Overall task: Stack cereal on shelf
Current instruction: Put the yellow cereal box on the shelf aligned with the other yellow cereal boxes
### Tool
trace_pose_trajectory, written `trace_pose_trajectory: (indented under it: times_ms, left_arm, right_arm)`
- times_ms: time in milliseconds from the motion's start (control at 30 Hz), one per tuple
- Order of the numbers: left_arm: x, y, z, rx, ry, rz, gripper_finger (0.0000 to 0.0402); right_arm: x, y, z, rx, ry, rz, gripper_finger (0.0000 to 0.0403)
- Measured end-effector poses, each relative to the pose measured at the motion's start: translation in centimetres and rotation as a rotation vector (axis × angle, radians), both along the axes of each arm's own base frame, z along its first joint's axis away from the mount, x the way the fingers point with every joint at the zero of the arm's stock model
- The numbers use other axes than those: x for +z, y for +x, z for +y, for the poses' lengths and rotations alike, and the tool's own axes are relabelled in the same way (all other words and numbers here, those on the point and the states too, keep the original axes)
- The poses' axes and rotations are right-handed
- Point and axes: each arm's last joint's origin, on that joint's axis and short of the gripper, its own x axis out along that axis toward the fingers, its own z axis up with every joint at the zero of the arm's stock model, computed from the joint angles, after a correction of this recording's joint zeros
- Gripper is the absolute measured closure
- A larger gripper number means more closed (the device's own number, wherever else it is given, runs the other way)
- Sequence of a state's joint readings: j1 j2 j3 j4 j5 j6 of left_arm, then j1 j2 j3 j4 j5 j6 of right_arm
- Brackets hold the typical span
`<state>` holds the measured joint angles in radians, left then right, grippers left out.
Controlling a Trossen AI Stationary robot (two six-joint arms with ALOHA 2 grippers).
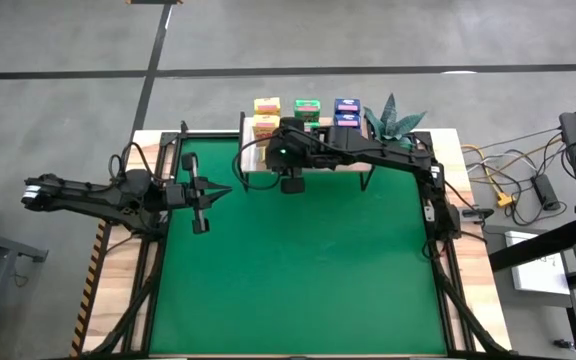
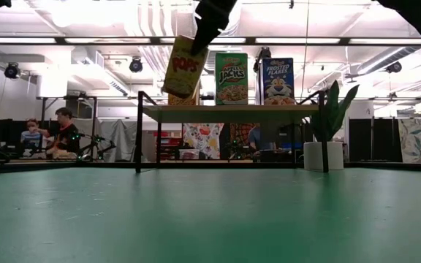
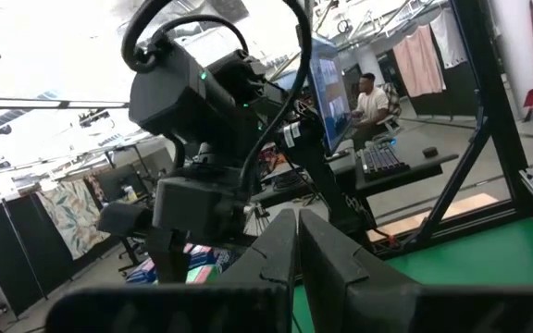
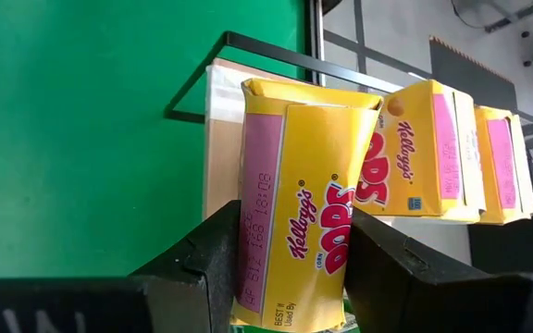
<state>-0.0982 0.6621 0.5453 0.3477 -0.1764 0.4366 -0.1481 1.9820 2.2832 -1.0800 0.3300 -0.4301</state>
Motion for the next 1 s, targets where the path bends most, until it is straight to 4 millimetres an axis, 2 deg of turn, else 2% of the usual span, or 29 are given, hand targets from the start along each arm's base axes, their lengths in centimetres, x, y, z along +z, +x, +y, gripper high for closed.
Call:
trace_pose_trajectory:
  times_ms: [500, 800, 1000]
  left_arm:
    - [0.0, 0.0, 0.0, 0.0, 0.0, -0.001, 0.0402]
    - [0.0, 0.0, 0.0, 0.0, 0.0, -0.001, 0.0402]
    - [0.0, 0.0, 0.0, 0.0, 0.0, -0.001, 0.0402]
  right_arm:
    - [-0.2, 0.3, -0.6, 0.005, -0.016, -0.013, 0.0251]
    - [-0.2, 0.2, -1.1, 0.012, 0.031, -0.034, 0.0211]
    - [-0.2, 0.2, -1.4, -0.005, 0.038, -0.044, 0.0207]
